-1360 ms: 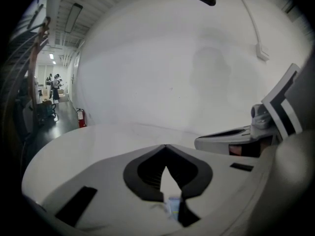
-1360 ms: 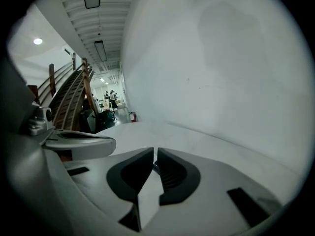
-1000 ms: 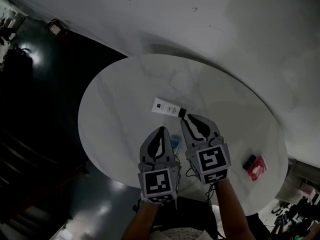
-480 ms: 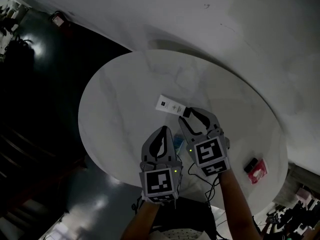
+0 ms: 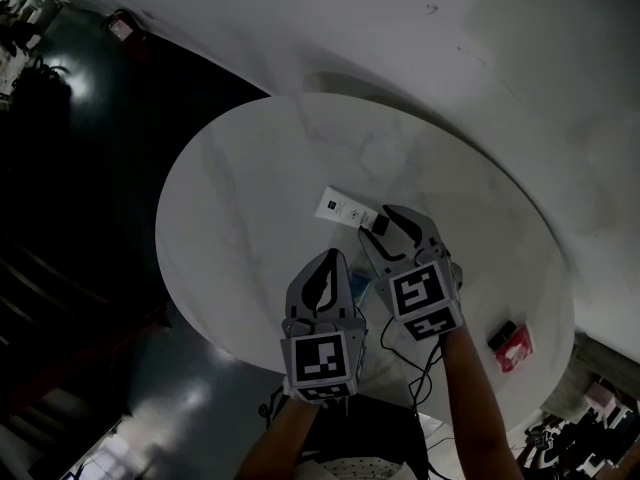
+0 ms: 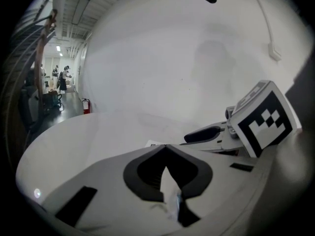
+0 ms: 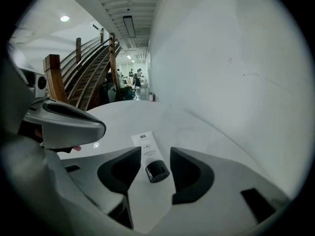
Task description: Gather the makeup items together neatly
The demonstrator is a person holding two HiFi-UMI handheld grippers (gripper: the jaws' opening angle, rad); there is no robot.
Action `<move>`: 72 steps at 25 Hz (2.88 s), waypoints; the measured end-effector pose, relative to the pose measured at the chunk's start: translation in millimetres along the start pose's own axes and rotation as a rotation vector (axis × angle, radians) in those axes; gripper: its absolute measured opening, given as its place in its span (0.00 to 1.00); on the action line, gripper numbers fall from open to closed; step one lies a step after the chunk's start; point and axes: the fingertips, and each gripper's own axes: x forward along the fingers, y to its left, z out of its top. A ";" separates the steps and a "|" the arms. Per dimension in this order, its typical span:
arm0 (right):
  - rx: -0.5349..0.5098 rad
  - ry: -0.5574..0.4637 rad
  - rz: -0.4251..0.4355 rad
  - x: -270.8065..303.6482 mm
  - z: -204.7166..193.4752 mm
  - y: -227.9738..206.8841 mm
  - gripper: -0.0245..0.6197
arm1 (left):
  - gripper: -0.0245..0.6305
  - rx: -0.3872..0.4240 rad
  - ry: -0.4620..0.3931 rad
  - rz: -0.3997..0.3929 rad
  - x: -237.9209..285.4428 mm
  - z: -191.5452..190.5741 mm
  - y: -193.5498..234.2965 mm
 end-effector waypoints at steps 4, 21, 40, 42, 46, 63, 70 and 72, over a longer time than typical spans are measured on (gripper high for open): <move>-0.024 0.010 0.027 6.6 -0.2 1.5 0.37 | 0.09 -0.001 0.001 -0.014 2.7 2.1 -4.3; -0.180 0.079 0.120 24.3 -16.5 11.1 0.37 | 0.09 -0.023 0.019 -0.005 8.0 -4.3 -1.3; -0.178 0.078 0.134 30.1 -17.6 13.6 0.34 | 0.09 -0.023 0.031 -0.001 10.6 -7.5 -2.0; -0.165 0.074 0.130 30.2 -16.6 13.0 0.34 | 0.09 -0.023 0.030 0.002 10.4 -6.8 -1.0; -0.152 0.067 0.114 30.8 -15.2 11.7 0.34 | 0.09 -0.020 0.032 0.010 9.8 -9.2 1.4; 0.089 -0.005 -0.015 3.4 -12.6 -15.9 0.34 | 0.09 0.010 0.025 -0.026 7.1 -4.5 -11.5; 0.186 -0.019 -0.125 -17.9 -20.6 -44.2 0.33 | 0.09 0.038 0.032 -0.069 6.5 -1.6 -30.1; 0.217 -0.026 -0.158 -24.6 -24.2 -52.5 0.33 | 0.09 0.047 0.035 -0.082 6.3 -1.3 -35.0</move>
